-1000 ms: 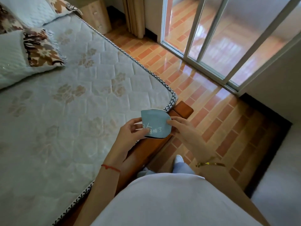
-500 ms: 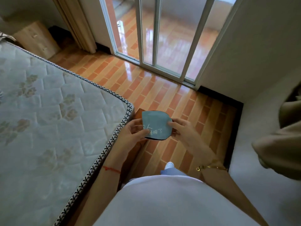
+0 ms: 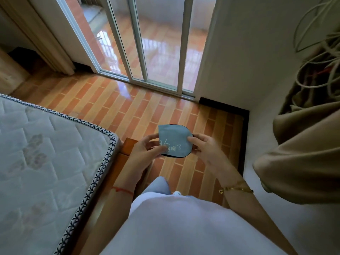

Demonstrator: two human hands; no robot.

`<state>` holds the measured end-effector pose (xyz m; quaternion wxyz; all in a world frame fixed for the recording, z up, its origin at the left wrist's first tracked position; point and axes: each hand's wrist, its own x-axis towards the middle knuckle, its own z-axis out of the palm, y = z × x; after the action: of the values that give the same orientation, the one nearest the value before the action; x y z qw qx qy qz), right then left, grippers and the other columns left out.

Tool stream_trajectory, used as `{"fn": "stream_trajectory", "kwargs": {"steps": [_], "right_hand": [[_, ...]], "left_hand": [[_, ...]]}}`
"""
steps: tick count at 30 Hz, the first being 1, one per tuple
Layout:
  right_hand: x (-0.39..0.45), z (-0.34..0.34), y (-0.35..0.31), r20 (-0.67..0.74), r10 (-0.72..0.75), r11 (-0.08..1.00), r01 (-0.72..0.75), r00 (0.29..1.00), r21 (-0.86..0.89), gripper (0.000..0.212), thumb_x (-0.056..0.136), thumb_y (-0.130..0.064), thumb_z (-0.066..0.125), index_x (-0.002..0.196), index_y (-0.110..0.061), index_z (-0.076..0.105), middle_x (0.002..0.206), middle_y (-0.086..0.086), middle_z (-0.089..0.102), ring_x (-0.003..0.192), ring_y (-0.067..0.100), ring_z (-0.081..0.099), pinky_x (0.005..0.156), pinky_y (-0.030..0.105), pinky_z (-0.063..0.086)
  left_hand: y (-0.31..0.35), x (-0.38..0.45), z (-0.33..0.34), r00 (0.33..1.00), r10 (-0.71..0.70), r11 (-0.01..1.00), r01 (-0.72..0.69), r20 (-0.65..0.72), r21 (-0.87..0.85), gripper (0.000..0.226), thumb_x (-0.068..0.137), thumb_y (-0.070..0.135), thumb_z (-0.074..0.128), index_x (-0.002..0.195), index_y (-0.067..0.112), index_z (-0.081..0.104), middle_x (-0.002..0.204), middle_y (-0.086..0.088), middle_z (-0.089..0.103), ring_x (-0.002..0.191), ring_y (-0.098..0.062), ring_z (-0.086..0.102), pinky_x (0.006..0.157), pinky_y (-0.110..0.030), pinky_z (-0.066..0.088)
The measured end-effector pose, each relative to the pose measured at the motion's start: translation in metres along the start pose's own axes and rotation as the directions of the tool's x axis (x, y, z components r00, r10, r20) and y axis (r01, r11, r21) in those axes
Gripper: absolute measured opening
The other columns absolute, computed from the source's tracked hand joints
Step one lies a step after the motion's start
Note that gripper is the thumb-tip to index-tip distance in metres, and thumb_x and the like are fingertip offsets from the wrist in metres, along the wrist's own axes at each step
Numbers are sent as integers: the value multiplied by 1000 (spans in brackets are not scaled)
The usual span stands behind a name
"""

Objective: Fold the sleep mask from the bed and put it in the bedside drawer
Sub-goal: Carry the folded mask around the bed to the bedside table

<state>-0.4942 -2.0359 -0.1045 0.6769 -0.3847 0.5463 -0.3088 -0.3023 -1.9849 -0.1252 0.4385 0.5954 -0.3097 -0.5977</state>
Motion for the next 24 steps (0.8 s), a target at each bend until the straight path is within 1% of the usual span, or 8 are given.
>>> {"fn": "stream_trajectory", "kwargs": {"steps": [5, 7, 10, 14, 18, 21, 23, 24], "right_hand": [[33, -13, -17, -29, 12, 999, -10, 1000, 45, 27, 92, -6, 54, 116, 6, 59, 104, 17, 64, 89, 21, 62, 69, 21, 55], [51, -18, -26, -43, 11, 999, -9, 999, 54, 27, 92, -6, 55, 115, 5, 60, 105, 17, 65, 90, 23, 63, 74, 25, 55], [84, -23, -44, -61, 13, 998, -10, 998, 54, 26, 92, -6, 55, 115, 4, 59, 109, 19, 65, 95, 26, 63, 81, 31, 54], [138, -22, -79, -58, 13, 999, -11, 998, 34, 25, 92, -6, 54, 114, 4, 59, 107, 18, 64, 92, 25, 63, 76, 27, 55], [200, -12, -121, -29, 20, 1000, -19, 999, 10, 24, 92, -7, 55, 114, 2, 60, 107, 15, 66, 95, 24, 64, 77, 27, 56], [250, 2, -153, 2, 5, 1000, -5, 1000, -23, 25, 92, -8, 56, 115, 2, 61, 103, 12, 68, 89, 21, 67, 71, 23, 57], [281, 13, -171, 18, -8, 999, 8, 1000, -37, 20, 92, -9, 56, 110, -2, 62, 102, 11, 67, 88, 20, 66, 70, 22, 57], [296, 18, -178, 27, -12, 999, 14, 1000, -44, 15, 92, -9, 56, 105, -6, 64, 101, 10, 68, 89, 19, 67, 70, 23, 57]], "left_hand": [[16, 43, 11, 1000, 1, 1000, -1, 26, 27, 44, 78, 9, 74, 119, 20, 62, 97, -5, 76, 87, -16, 72, 71, -24, 55], [23, 66, 16, 1000, -7, 1000, 6, 30, 31, 44, 78, 8, 74, 119, 19, 62, 98, -7, 75, 86, -17, 72, 73, -25, 55], [38, 104, 20, 999, -19, 1000, 19, 35, 16, 41, 77, 6, 74, 114, 21, 64, 94, -5, 76, 85, -17, 72, 71, -23, 56], [67, 158, 19, 999, -12, 1000, 12, 39, -5, 39, 77, 5, 73, 110, 23, 63, 97, -8, 75, 85, -17, 73, 68, -21, 55], [108, 211, 9, 1000, -6, 1000, 6, 13, -28, 42, 80, 1, 70, 118, 17, 59, 100, -12, 72, 86, -19, 70, 71, -23, 58], [138, 251, -3, 999, 5, 998, -7, -31, -65, 39, 80, -2, 68, 111, 19, 60, 97, -12, 70, 85, -20, 68, 69, -20, 58], [154, 277, -12, 998, 10, 997, -15, -60, -77, 41, 80, -5, 67, 114, 17, 58, 93, -10, 68, 83, -19, 66, 70, -21, 58], [162, 290, -18, 997, 10, 997, -17, -78, -80, 42, 80, -6, 67, 114, 16, 58, 93, -9, 68, 83, -19, 66, 72, -24, 57]]}}
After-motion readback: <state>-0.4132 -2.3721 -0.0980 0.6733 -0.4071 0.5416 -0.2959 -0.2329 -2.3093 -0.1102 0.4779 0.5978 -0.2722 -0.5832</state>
